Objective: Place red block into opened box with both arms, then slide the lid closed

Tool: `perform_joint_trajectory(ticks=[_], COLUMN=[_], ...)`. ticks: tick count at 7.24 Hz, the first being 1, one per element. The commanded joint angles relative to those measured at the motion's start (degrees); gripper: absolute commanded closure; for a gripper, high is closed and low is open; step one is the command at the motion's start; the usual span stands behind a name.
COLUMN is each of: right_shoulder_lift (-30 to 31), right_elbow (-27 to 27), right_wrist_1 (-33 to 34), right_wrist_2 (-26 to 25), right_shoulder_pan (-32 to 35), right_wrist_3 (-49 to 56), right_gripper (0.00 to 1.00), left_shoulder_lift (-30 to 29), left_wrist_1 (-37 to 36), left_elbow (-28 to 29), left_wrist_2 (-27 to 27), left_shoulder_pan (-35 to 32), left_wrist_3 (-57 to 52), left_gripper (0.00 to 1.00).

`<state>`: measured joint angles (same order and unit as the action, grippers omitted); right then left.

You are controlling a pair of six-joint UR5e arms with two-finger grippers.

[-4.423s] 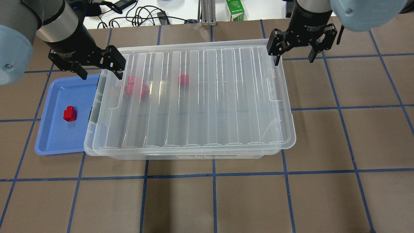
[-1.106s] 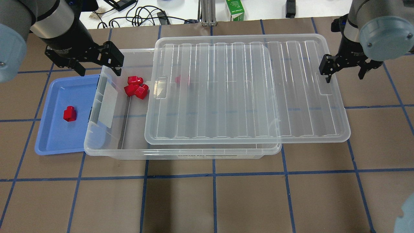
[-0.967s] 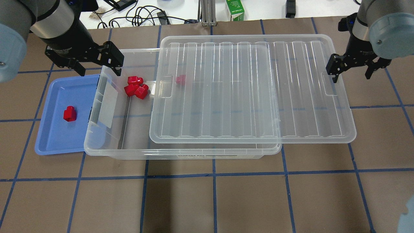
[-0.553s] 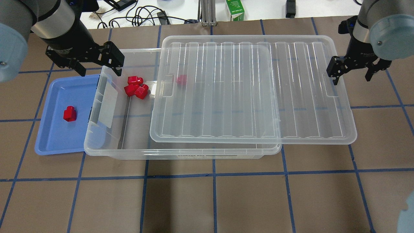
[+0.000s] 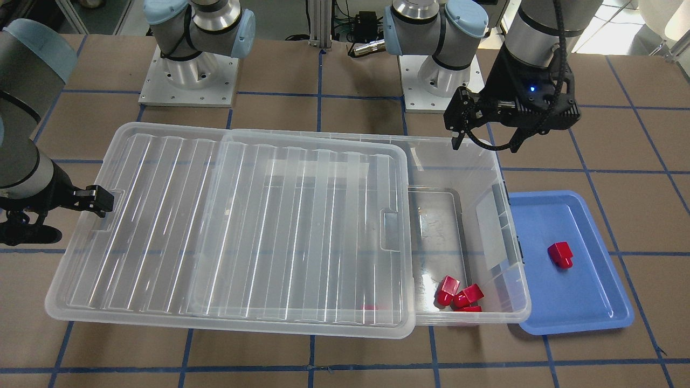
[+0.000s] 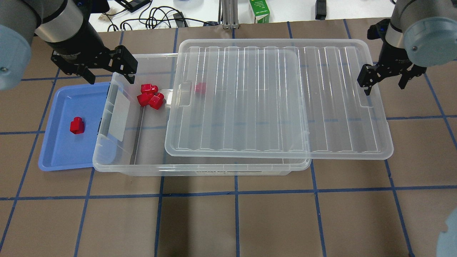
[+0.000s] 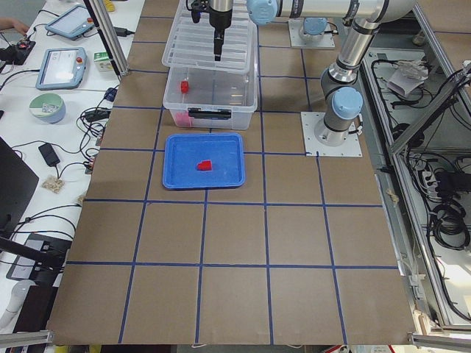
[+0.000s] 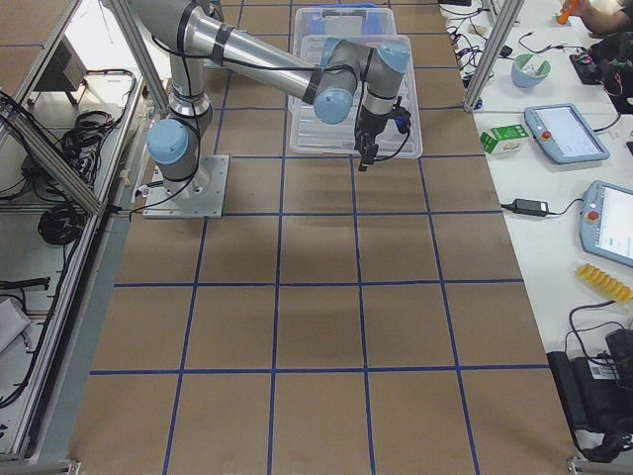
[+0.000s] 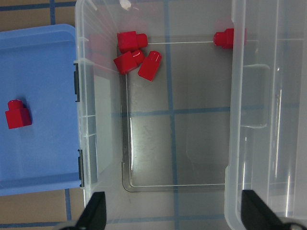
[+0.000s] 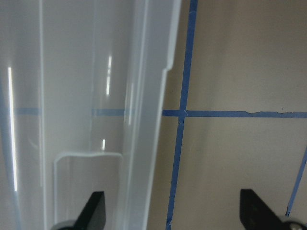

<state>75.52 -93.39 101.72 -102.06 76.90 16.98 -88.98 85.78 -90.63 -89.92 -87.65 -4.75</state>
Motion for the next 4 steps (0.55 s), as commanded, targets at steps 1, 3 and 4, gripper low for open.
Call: perform_joint_trajectory(ticks=[1, 3, 4], right_shoulder_lift=[-0.2, 0.5, 0.7], right_elbow=[0.2, 1.7, 5.2], right_wrist_1=[0.0, -0.2, -4.9], right_wrist_2=[0.0, 0.2, 0.6], right_shoulder_pan=[0.3, 0.1, 0.3], right_wrist_3=[2.5, 2.6, 2.1], right_gripper=[0.00, 0.00, 0.00], left_shoulder_lift=[-0.2, -0.1, 0.0], left_wrist_1=[0.0, 0.0, 0.0], left_elbow=[0.0, 0.0, 0.0], left_wrist_2=[-0.1, -0.1, -0.1], left_shoulder_pan=[-0.1, -0.1, -0.1], left_wrist_3=[0.1, 0.1, 0.1], left_gripper=[0.00, 0.00, 0.00])
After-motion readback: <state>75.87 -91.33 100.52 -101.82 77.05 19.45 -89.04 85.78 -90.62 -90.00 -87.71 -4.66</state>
